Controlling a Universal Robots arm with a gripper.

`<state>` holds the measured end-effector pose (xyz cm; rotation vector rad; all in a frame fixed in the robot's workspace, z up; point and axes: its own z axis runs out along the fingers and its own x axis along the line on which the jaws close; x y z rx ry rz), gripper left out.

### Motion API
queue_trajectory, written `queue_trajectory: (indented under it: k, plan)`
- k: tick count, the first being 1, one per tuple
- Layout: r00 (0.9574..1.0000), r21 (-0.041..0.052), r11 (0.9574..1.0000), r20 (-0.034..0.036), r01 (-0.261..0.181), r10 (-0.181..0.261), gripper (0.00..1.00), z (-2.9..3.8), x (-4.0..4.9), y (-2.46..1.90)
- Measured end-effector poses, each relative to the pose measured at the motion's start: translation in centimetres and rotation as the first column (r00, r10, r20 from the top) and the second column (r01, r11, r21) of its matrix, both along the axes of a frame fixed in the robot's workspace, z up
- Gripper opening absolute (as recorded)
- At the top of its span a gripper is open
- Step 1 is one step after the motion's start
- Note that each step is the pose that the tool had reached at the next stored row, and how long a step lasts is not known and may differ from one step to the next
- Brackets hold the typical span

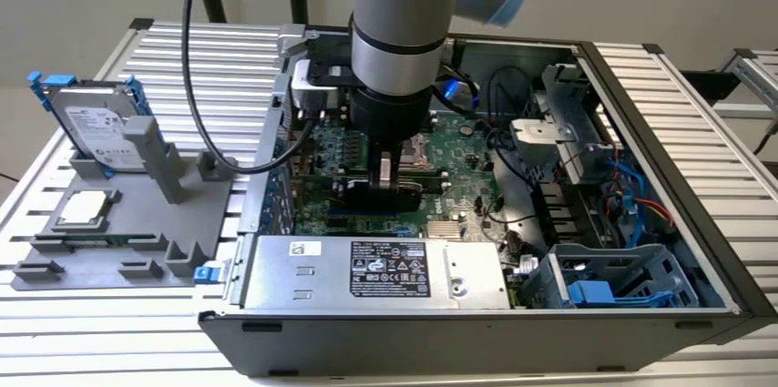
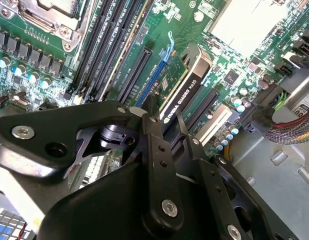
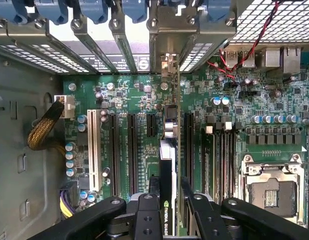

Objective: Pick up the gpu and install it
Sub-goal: 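Insert the gpu into the slot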

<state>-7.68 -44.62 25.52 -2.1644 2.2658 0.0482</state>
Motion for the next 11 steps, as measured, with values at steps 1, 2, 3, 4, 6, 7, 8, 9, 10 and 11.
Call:
queue_trajectory:
  k: [1, 2, 3, 4, 6, 7, 8, 9, 10, 11]
  plan:
    - [1.0, 0.0001, 1.0, 0.0, 0.0, 0.0, 0.0, 0.0, 0.0, 0.0]
    - [1.0, 0.0001, 1.0, 0.0001, 0.0, 0.0, 0.0, 0.0, 0.0, 0.0]
    - [1.0, 0.0001, 1.0, 0.0001, 0.0, 0.0, 0.0, -0.01, 0.0, 0.0]
    - [1.0, 0.0001, 1.0, 0.0001, 0.0, 0.0, 0.0, 0.0, 0.0, 0.0]
    - [1.0, 0.0001, 1.0, 0.0001, 0.0, 0.0, 0.0, -0.01, 0.0, 0.0]
    - [1.0, 0.0001, 1.0, 0.0001, 0.0, 0.0, 0.0, -0.01, -0.01, 0.0]
    - [1.0, 0.0001, 1.0, 0.0001, 0.0, 0.0, 0.0, 0.0, -0.01, 0.0]
    - [1.0, 0.0002, 1.0, 0.0001, 0.0, 0.0, 0.0, -0.01, -0.01, 0.0]
    - [1.0, 0.0001, 1.0, 0.0001, 0.0, 0.0, 0.0, 0.0, -0.01, 0.0]
    - [1.0, 0.0001, 1.0, 0.0002, 0.0, 0.0, 0.0, -0.01, -0.01, 0.02]
